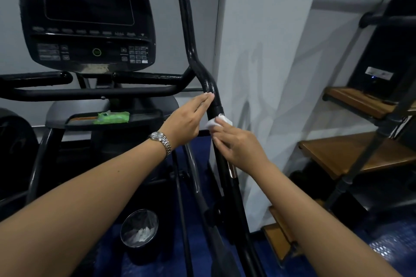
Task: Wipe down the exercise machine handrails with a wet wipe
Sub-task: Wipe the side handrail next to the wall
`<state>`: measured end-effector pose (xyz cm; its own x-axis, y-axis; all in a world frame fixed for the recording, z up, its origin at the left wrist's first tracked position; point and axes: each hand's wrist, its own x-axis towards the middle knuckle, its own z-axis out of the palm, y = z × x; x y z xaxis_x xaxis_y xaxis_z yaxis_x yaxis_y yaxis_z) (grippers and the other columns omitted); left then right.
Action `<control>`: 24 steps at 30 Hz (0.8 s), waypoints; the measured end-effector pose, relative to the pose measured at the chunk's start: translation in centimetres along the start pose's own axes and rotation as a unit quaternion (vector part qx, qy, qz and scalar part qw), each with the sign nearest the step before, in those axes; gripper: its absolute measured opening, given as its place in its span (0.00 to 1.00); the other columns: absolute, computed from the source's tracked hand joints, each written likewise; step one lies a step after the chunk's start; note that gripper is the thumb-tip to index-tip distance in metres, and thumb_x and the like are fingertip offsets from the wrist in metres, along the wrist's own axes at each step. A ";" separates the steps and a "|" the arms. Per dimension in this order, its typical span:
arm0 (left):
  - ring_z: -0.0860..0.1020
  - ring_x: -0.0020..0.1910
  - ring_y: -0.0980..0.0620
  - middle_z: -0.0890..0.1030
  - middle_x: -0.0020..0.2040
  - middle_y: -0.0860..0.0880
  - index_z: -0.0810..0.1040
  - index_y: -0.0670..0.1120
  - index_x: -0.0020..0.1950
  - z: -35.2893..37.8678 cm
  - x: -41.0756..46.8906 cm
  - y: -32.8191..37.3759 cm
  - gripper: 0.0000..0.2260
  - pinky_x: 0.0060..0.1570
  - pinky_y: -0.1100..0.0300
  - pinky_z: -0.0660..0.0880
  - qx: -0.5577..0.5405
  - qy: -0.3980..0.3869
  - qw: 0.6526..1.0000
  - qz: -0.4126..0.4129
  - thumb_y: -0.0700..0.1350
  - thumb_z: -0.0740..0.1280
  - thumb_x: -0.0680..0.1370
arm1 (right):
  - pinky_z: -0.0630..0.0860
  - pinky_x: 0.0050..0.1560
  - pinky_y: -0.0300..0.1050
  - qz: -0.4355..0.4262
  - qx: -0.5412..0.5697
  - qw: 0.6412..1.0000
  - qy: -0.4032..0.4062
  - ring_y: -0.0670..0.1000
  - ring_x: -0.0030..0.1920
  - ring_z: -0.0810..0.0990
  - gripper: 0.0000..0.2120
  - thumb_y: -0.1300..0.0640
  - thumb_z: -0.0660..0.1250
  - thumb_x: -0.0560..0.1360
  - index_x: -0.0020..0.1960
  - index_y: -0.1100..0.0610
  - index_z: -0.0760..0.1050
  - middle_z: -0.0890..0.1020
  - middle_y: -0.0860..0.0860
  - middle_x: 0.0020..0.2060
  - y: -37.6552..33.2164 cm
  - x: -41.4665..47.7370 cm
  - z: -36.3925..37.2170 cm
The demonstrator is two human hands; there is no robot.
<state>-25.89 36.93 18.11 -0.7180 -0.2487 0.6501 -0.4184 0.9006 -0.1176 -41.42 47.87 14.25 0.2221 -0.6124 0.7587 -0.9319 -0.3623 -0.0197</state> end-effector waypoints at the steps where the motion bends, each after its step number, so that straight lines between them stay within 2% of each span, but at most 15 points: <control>1: 0.72 0.65 0.41 0.72 0.65 0.35 0.65 0.32 0.70 0.0 0.0 0.1 0.27 0.66 0.55 0.68 -0.004 0.001 1.000 -0.001 0.32 0.52 0.70 | 0.81 0.36 0.46 0.009 -0.013 1.000 0.002 0.52 0.59 0.80 0.07 0.60 0.65 0.75 0.47 0.57 0.83 0.82 0.49 0.57 -0.1 0.8 0.4; 3: 0.72 0.64 0.41 0.72 0.64 0.35 0.65 0.31 0.69 0.1 0.1 0.1 0.27 0.65 0.54 0.70 -0.004 0.003 1.000 -0.001 0.31 0.54 0.69 | 0.82 0.43 0.46 0.018 -0.025 1.000 0.001 0.52 0.64 0.76 0.06 0.65 0.69 0.72 0.47 0.60 0.83 0.83 0.51 0.56 -0.7 1.8 1.3; 5: 0.72 0.63 0.41 0.73 0.64 0.35 0.66 0.31 0.69 0.1 0.1 0.0 0.27 0.65 0.54 0.70 0.000 0.004 1.000 0.004 0.32 0.53 0.69 | 0.81 0.49 0.46 0.005 -0.022 1.000 -0.003 0.52 0.65 0.75 0.06 0.66 0.69 0.71 0.46 0.61 0.83 0.83 0.51 0.55 -1.0 1.3 1.5; 7: 0.73 0.63 0.42 0.73 0.63 0.35 0.66 0.32 0.69 0.0 0.1 -0.2 0.27 0.65 0.56 0.68 0.005 0.005 1.000 0.009 0.33 0.51 0.69 | 0.82 0.44 0.44 -0.011 -0.007 1.000 -0.002 0.49 0.65 0.75 0.08 0.61 0.65 0.74 0.46 0.58 0.83 0.83 0.49 0.56 -0.4 -0.3 1.3; 10: 0.73 0.63 0.41 0.73 0.64 0.35 0.66 0.32 0.69 0.1 0.0 -0.2 0.28 0.66 0.57 0.66 0.006 0.009 1.000 0.005 0.30 0.56 0.68 | 0.82 0.38 0.50 0.032 0.014 0.999 0.011 0.50 0.59 0.80 0.12 0.54 0.60 0.78 0.52 0.54 0.82 0.80 0.50 0.61 0.2 0.1 0.6; 11: 0.72 0.63 0.41 0.73 0.64 0.35 0.66 0.32 0.69 0.2 0.1 -0.1 0.28 0.67 0.58 0.65 0.002 0.014 1.000 0.002 0.28 0.57 0.67 | 0.82 0.39 0.52 0.049 0.011 0.999 0.016 0.52 0.58 0.81 0.14 0.53 0.59 0.78 0.55 0.55 0.81 0.79 0.50 0.62 0.2 0.9 0.6; 13: 0.72 0.64 0.42 0.73 0.64 0.35 0.66 0.31 0.69 0.4 0.1 0.0 0.29 0.68 0.59 0.63 -0.001 0.024 1.000 -0.003 0.26 0.60 0.67 | 0.82 0.43 0.52 0.064 0.010 0.998 0.023 0.52 0.62 0.77 0.15 0.56 0.60 0.78 0.60 0.58 0.79 0.79 0.50 0.62 -0.2 1.9 1.0; 16: 0.72 0.63 0.42 0.73 0.63 0.35 0.66 0.31 0.69 0.6 0.1 -0.1 0.30 0.67 0.58 0.65 -0.002 0.032 0.999 0.002 0.25 0.62 0.65 | 0.82 0.44 0.52 0.058 0.019 0.998 0.025 0.49 0.67 0.72 0.11 0.60 0.65 0.76 0.57 0.59 0.81 0.80 0.49 0.61 -0.5 1.0 1.6; 19: 0.72 0.63 0.42 0.73 0.64 0.35 0.66 0.31 0.69 0.5 0.0 0.0 0.30 0.67 0.56 0.67 0.001 0.026 1.000 0.001 0.25 0.61 0.66 | 0.82 0.42 0.51 0.055 0.036 0.997 0.032 0.48 0.66 0.73 0.12 0.58 0.63 0.78 0.58 0.56 0.80 0.80 0.47 0.60 -0.3 -0.2 1.4; 22: 0.70 0.64 0.42 0.72 0.64 0.35 0.65 0.31 0.69 0.6 0.1 0.0 0.28 0.69 0.58 0.62 -0.001 0.031 1.000 0.001 0.28 0.55 0.68 | 0.79 0.56 0.50 0.112 0.078 0.989 0.057 0.49 0.66 0.73 0.13 0.58 0.64 0.78 0.61 0.57 0.78 0.78 0.49 0.62 -0.1 1.9 1.3; 24: 0.70 0.65 0.42 0.72 0.64 0.35 0.65 0.31 0.70 0.6 0.1 0.0 0.27 0.69 0.58 0.62 0.002 0.030 1.000 0.001 0.31 0.52 0.70 | 0.74 0.63 0.45 0.143 0.101 0.982 0.067 0.50 0.67 0.72 0.14 0.60 0.65 0.78 0.62 0.58 0.78 0.77 0.50 0.64 -0.3 2.5 1.6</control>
<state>-26.30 36.70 17.67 -0.6837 -0.2245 0.6943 -0.4190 0.8998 -0.1216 -40.16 45.31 15.16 -0.0926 -0.6161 0.7822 -0.8714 -0.3299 -0.3630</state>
